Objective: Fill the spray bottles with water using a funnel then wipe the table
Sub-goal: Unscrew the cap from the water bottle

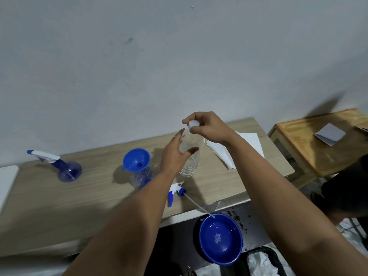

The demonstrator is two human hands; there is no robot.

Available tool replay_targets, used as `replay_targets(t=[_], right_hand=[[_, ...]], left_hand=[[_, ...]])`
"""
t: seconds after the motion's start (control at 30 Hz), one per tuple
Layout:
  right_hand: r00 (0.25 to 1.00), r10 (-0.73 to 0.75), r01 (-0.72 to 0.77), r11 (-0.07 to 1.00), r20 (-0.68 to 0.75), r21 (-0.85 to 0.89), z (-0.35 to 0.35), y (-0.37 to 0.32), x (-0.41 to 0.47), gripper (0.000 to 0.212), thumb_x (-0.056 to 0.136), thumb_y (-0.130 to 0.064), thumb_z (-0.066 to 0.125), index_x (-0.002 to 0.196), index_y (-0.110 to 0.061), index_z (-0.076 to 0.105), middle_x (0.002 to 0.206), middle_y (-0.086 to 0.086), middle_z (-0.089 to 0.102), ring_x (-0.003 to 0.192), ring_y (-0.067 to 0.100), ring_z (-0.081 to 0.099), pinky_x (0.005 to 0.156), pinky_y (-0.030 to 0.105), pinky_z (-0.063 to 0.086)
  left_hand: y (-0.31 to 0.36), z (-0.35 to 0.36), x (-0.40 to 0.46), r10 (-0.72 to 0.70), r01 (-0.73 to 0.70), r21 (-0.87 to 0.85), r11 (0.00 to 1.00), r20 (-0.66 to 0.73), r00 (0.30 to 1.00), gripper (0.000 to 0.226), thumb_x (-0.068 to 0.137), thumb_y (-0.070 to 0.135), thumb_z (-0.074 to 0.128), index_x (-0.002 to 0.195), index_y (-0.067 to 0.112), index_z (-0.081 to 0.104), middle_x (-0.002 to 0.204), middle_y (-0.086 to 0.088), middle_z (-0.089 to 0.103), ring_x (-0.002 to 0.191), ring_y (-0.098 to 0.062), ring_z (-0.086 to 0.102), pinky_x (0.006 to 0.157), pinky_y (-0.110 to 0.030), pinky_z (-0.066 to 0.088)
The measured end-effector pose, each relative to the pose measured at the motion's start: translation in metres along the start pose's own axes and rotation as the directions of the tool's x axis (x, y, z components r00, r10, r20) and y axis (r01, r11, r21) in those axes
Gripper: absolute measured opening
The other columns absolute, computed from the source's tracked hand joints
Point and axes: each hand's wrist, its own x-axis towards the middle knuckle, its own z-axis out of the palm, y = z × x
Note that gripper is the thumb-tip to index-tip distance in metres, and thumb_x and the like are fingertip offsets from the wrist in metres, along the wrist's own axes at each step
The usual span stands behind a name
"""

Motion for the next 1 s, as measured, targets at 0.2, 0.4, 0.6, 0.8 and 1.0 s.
replay_targets(t=[0.2,0.4,0.6,0.8,1.0], right_hand=[[0.999,-0.005,0.005,1.000,-0.043,0.009,0.001,-0.001,-0.003,0.022,0.087,-0.020,0.086,0.105,-0.012,0.077,0.103,0.005,0.080,0.091,0.011,0.075,0.090,0.033,0.059],[0.937,0.018,0.019,0.995,-0.349,0.102,-0.015,0.012,0.004,0.025,0.092,-0.023,0.080,0.116,-0.017,0.080,0.105,-0.003,0.073,0.078,0.011,0.060,0.080,0.025,0.054],[0.924,0.285,-0.353,0.891,-0.254,-0.287,0.018,0.131,-0.031,0.030,0.088,-0.022,0.078,0.115,-0.008,0.078,0.108,0.004,0.073,0.101,0.020,0.068,0.093,0.032,0.053],[0.865,0.472,-0.495,0.739,-0.173,-0.457,0.075,0.210,-0.063,0.025,0.099,-0.034,0.060,0.120,-0.025,0.071,0.123,0.009,0.068,0.102,0.026,0.068,0.094,0.046,0.058],[0.940,0.233,-0.279,0.946,-0.250,-0.166,0.068,0.152,-0.056,0.088,0.079,-0.034,0.088,0.154,-0.030,0.043,0.140,0.003,0.050,0.124,0.020,0.054,0.103,0.038,0.051]], left_hand=[[-0.003,-0.003,0.003,-0.011,0.011,-0.003,1.000,0.011,1.000,0.090,0.072,0.060,0.079,0.148,0.034,0.038,0.137,0.006,0.060,0.123,-0.012,0.058,0.101,-0.039,0.051],[-0.004,-0.002,0.005,-0.010,0.010,-0.018,1.000,0.022,1.000,0.091,0.073,0.054,0.081,0.150,0.033,0.036,0.140,0.011,0.057,0.124,-0.012,0.056,0.104,-0.039,0.049],[0.000,0.001,0.006,-0.026,0.027,-0.055,0.998,0.027,0.999,0.092,0.072,0.048,0.084,0.150,0.032,0.037,0.142,0.010,0.056,0.126,-0.011,0.055,0.100,-0.026,0.044],[-0.007,0.004,0.008,-0.040,0.040,-0.058,0.998,0.006,0.999,0.094,0.070,0.052,0.084,0.149,0.033,0.037,0.140,0.013,0.057,0.127,-0.008,0.055,0.107,-0.030,0.046],[-0.003,0.001,0.000,-0.073,0.075,-0.021,0.997,0.078,0.994,0.100,0.075,0.056,0.075,0.154,0.041,0.015,0.155,0.011,0.040,0.139,-0.010,0.042,0.112,-0.035,0.041]])
